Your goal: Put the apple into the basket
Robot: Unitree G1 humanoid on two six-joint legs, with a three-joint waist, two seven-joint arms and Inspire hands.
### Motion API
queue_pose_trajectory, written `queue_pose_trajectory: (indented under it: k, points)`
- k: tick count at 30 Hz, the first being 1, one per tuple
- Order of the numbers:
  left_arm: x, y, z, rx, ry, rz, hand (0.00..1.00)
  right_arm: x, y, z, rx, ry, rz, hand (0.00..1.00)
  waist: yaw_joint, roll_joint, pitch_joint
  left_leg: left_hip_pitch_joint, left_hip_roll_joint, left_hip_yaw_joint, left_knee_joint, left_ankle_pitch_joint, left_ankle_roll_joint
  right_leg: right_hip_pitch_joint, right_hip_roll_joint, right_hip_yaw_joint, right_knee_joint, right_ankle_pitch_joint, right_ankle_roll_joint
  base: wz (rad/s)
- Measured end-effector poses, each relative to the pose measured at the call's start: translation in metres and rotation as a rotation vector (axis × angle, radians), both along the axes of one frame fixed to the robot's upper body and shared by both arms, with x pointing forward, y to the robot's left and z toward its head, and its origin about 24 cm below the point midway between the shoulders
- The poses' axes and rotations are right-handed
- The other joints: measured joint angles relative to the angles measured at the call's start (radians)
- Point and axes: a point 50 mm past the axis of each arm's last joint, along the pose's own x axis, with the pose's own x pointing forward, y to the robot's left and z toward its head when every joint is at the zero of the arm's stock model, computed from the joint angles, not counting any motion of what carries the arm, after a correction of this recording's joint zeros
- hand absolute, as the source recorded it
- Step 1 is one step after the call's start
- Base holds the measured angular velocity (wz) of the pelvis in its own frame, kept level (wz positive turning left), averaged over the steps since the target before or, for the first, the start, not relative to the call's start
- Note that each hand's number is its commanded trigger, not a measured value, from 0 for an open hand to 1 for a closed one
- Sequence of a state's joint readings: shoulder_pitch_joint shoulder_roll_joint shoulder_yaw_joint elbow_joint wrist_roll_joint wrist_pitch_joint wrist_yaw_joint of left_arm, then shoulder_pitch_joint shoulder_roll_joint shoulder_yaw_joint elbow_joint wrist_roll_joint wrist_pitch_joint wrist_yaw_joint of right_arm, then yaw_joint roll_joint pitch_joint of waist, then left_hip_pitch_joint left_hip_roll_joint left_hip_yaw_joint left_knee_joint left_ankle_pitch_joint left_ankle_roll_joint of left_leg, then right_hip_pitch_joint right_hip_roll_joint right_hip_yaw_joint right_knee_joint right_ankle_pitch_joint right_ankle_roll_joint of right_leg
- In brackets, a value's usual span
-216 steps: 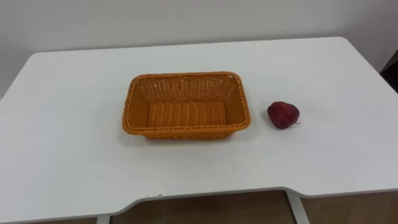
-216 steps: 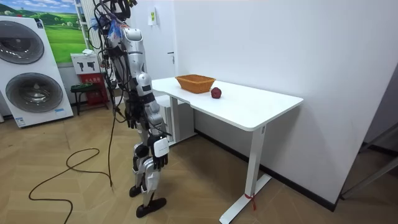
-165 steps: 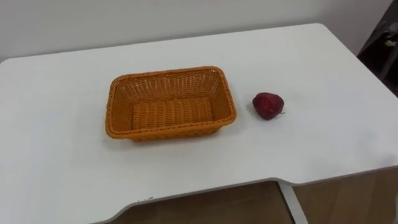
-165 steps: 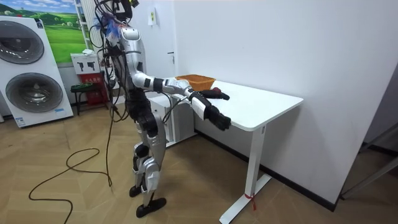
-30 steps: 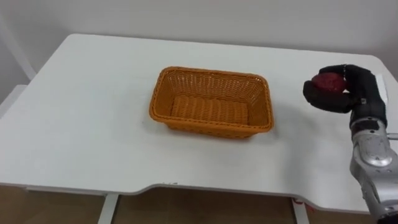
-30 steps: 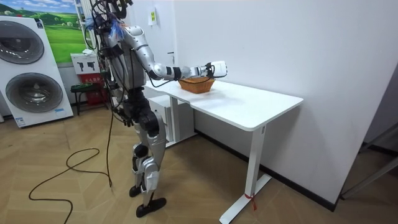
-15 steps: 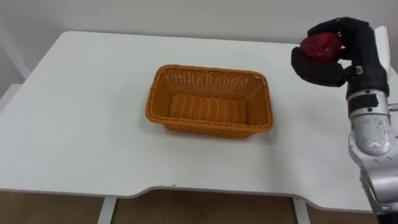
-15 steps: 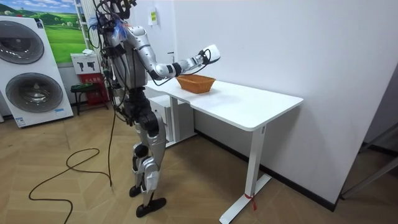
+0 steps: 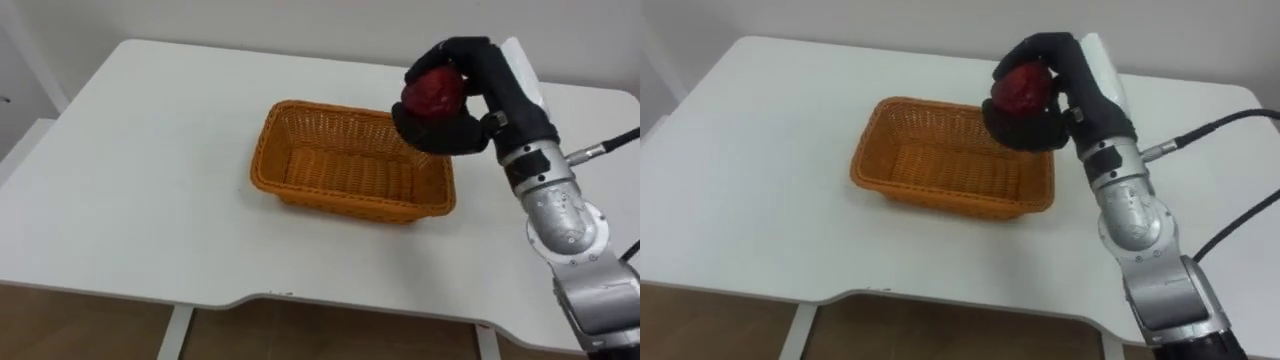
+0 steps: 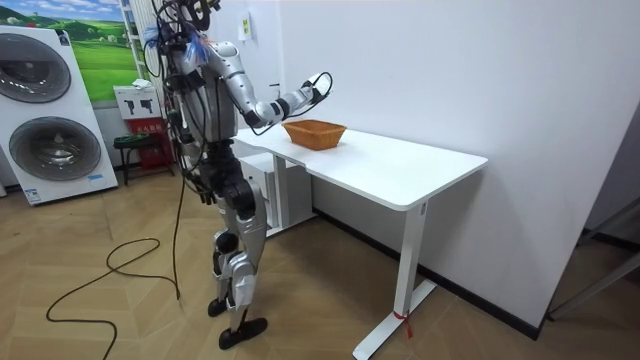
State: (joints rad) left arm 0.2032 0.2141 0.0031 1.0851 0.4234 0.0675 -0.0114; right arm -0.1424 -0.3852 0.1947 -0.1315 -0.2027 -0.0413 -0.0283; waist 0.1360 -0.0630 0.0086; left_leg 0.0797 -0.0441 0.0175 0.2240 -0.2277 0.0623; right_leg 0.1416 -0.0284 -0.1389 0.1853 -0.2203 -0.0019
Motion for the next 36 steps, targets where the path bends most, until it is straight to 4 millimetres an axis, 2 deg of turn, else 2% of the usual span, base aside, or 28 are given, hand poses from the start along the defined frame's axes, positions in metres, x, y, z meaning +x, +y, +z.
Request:
queue_pose_trajectory:
  k: [5, 16, 24, 27, 28, 33, 35, 36]
  points:
    - [0.004, -0.003, 0.0, -0.013, -0.02, -0.028, 0.0, -0.002, 0.01, -0.004, -0.021, 0.032, 0.065, 0.0, 0.004, -0.003, -0.0014, 0.0, -0.002, -0.002, 0.0, 0.0, 0.0, 0.001, -0.002, 0.0, 0.0, 0.0, 0.0, 0.01]
    - [0.006, -0.003, 0.0, -0.015, -0.031, -0.033, 0.0, -0.004, 0.013, 0.0, -0.033, 0.018, 0.087, 0.0, -0.001, -0.003, -0.0014, 0.001, -0.001, -0.002, 0.001, 0.0, 0.0, 0.0, 0.0, 0.0, 0.0, 0.0, 0.0, 0.0]
    - [0.004, -0.003, 0.0, -0.018, -0.023, -0.031, 0.0, -0.004, 0.008, 0.008, -0.001, -0.028, 0.074, 0.0, -0.027, -0.011, -0.0007, 0.001, -0.002, -0.009, 0.007, 0.0, 0.0, 0.008, -0.002, -0.003, 0.0, 0.0, 0.0, 0.02]
    - [0.004, -0.004, 0.0, -0.017, -0.026, -0.026, 0.0, -0.002, -0.005, 0.015, 0.029, -0.062, 0.017, 0.0, -0.035, -0.013, -0.0011, 0.001, -0.002, -0.007, 0.004, 0.0, 0.0, 0.011, -0.001, -0.001, 0.0, 0.001, 0.001, 0.02]
    - [0.001, -0.003, 0.0, -0.015, -0.023, -0.014, 0.0, -0.001, -0.012, 0.02, 0.042, -0.08, -0.011, 0.0, -0.047, -0.01, 0.0011, 0.001, -0.002, -0.008, 0.004, 0.0, 0.0, 0.014, -0.001, -0.003, -0.001, 0.001, 0.001, 0.06]
    - [-0.01, 0.003, 0.001, 0.021, -0.02, 0.032, 0.0, -0.003, -0.046, 0.039, 0.09, -0.204, -0.196, 0.0, -0.078, -0.017, -0.0026, 0.011, 0.0, 0.004, -0.002, 0.0, 0.0, 0.016, 0.001, 0.0, -0.001, 0.001, 0.001, -0.04]
    - [-0.016, 0.003, 0.001, 0.024, -0.013, 0.036, 0.0, -0.009, -0.065, 0.044, 0.137, -0.271, -0.298, 0.0, -0.092, -0.017, -0.004, 0.015, 0.0, 0.008, -0.001, 0.0, 0.0, 0.019, 0.0, 0.001, 0.0, 0.001, 0.001, -0.02]
    - [-0.018, 0.004, 0.002, 0.028, -0.017, 0.044, 0.0, -0.012, -0.074, 0.046, 0.154, -0.297, -0.348, 0.0, -0.112, -0.019, -0.0066, 0.016, 0.0, 0.009, -0.001, 0.0, 0.0, 0.015, -0.001, 0.002, 0.0, 0.001, 0.001, 0.0]
